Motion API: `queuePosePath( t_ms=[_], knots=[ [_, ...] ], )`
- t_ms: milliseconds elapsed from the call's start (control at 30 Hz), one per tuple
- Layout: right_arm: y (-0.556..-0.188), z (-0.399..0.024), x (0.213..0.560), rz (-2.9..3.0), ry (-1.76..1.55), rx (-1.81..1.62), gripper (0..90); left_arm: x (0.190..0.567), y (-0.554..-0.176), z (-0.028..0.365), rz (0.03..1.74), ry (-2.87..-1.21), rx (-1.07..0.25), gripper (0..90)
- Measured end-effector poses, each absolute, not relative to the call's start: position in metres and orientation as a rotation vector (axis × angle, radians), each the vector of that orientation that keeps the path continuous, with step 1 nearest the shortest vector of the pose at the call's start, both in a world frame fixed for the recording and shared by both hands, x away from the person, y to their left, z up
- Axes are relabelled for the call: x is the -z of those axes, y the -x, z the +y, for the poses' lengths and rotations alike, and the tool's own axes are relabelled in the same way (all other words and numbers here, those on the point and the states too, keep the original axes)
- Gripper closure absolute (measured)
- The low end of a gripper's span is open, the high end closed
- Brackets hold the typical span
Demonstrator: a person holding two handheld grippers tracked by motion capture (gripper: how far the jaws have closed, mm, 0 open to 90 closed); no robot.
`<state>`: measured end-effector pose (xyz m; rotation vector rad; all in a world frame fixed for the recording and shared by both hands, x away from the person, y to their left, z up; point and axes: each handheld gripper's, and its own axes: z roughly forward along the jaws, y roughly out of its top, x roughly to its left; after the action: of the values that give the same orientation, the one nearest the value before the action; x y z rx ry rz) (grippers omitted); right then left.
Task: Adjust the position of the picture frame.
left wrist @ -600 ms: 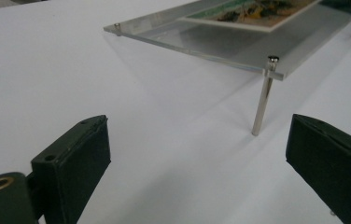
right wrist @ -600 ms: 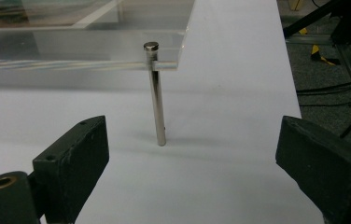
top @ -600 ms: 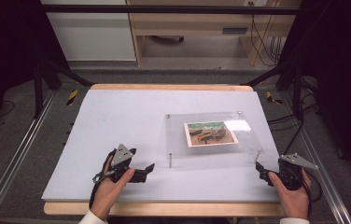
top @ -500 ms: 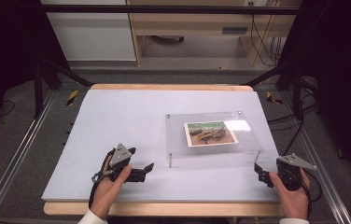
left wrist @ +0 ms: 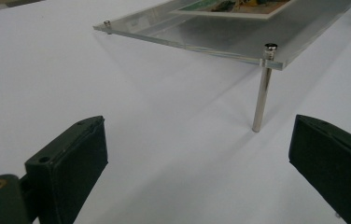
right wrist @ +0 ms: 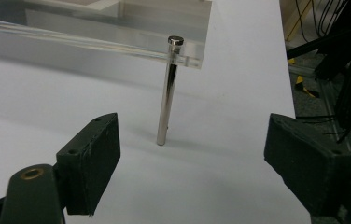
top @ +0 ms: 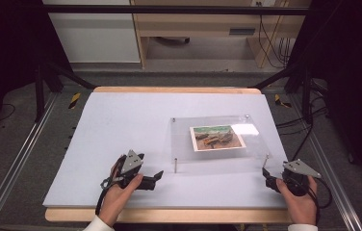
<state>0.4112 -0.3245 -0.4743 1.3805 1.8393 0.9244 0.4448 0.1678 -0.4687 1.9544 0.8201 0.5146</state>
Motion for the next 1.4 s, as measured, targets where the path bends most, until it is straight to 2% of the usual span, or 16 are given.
queuePosePath(
  t_ms=[333, 433, 500, 633, 967, 1167, 1200, 1267, 1300, 1367, 1400],
  knots=[
    [-0.412, -0.323, 0.474, 1.839, -1.399, -0.945, 23.1, 0.470, -0.444, 0.165, 0.818, -1.964, -0.532, 5.6],
    [-0.413, -0.322, 0.475, 1.859, -1.416, -0.954, 21.2, 0.470, -0.444, 0.164, 0.821, -1.963, -0.524, 5.6],
    [-0.414, -0.320, 0.475, 1.849, -1.409, -0.941, 15.9, 0.471, -0.444, 0.163, 0.818, -1.964, -0.517, 5.6],
    [-0.417, -0.317, 0.477, 1.842, -1.407, -0.934, 14.0, 0.471, -0.443, 0.160, 0.806, -1.969, -0.512, 5.5],
    [-0.429, -0.315, 0.479, 1.831, -1.420, -1.029, 18.1, 0.470, -0.440, 0.155, 0.777, -1.974, -0.491, 5.4],
    [-0.438, -0.320, 0.480, 1.816, -1.428, -1.108, 27.0, 0.468, -0.439, 0.154, 0.777, -1.951, -0.479, 5.4],
    [-0.439, -0.320, 0.481, 1.823, -1.422, -1.123, 33.8, 0.468, -0.439, 0.154, 0.776, -1.948, -0.473, 5.4],
    [-0.441, -0.319, 0.481, 1.832, -1.409, -1.131, 41.6, 0.467, -0.439, 0.154, 0.777, -1.946, -0.470, 5.4],
    [-0.441, -0.319, 0.481, 1.832, -1.409, -1.131, 41.6, 0.467, -0.438, 0.154, 0.776, -1.946, -0.469, 5.4],
    [-0.442, -0.319, 0.481, 1.835, -1.396, -1.142, 48.4, 0.467, -0.438, 0.153, 0.773, -1.945, -0.464, 5.4],
    [-0.442, -0.319, 0.481, 1.833, -1.397, -1.159, 57.3, 0.467, -0.437, 0.152, 0.767, -1.944, -0.464, 5.4]
  ],
)
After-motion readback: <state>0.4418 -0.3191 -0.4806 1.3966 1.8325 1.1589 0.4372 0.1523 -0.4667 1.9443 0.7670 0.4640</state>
